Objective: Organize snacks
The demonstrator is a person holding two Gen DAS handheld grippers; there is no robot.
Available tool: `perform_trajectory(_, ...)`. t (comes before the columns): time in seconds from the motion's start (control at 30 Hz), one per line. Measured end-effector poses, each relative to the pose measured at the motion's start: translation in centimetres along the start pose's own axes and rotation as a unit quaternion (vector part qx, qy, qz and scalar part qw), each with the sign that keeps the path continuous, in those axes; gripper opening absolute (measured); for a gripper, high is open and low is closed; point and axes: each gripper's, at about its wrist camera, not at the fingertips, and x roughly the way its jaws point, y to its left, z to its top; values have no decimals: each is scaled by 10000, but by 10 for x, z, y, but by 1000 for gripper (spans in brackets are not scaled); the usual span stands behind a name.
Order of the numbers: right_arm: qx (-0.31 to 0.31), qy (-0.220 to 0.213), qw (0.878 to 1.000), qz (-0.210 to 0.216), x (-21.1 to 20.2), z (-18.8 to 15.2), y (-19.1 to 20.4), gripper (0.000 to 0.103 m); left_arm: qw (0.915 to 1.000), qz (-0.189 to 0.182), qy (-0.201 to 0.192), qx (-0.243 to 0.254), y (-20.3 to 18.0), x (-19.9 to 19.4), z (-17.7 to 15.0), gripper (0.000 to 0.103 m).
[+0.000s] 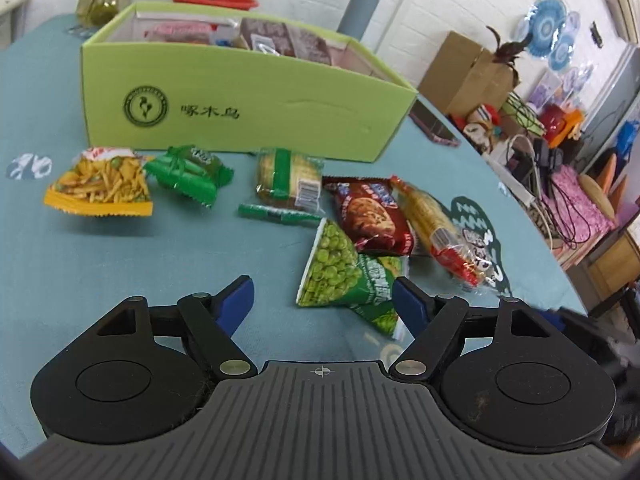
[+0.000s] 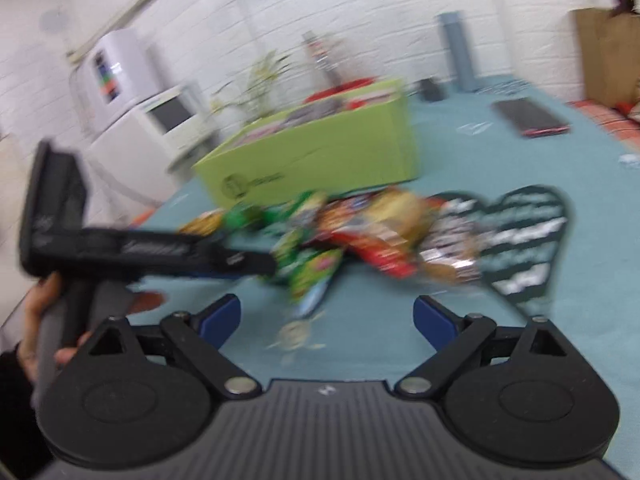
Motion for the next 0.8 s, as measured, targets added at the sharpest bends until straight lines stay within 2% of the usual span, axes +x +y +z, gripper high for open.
perform_trajectory(0.07,-327,183,9993,83,18,2,16,94,10000,8,-25,32,0,1,6,61)
perform_trajectory(0.17,-633,373,9973,66,48,12,28,94,9992,-29,14,397,-4,8,16,62)
perform_trajectory(0.27,-742,430,9963,-58,69,21,31,94,9979,40,160,620,-7,19,19,57)
perform_trajectory(0.37,-785,500,9957,41,75,24,34,94,9982,-71,201,555,0,21,18,46)
perform_trajectory(0.4,-787,531,9954,96,74,22,38,94,9983,-122,201,527,2,19,18,35)
perform_trajectory(0.43,-814,556,9951,124,72,20,42,94,9985,-137,191,503,4,16,17,31)
perform_trajectory(0.53,-784,597,9946,330,62,9,57,94,9986,-78,168,505,12,5,11,23)
perform_trajectory(0.67,-893,686,9919,586,52,-8,83,94,9985,-111,148,510,23,-14,-3,23)
perform_trajectory(0.8,-1139,653,9905,402,43,-17,100,94,9992,50,12,394,30,-35,-14,32)
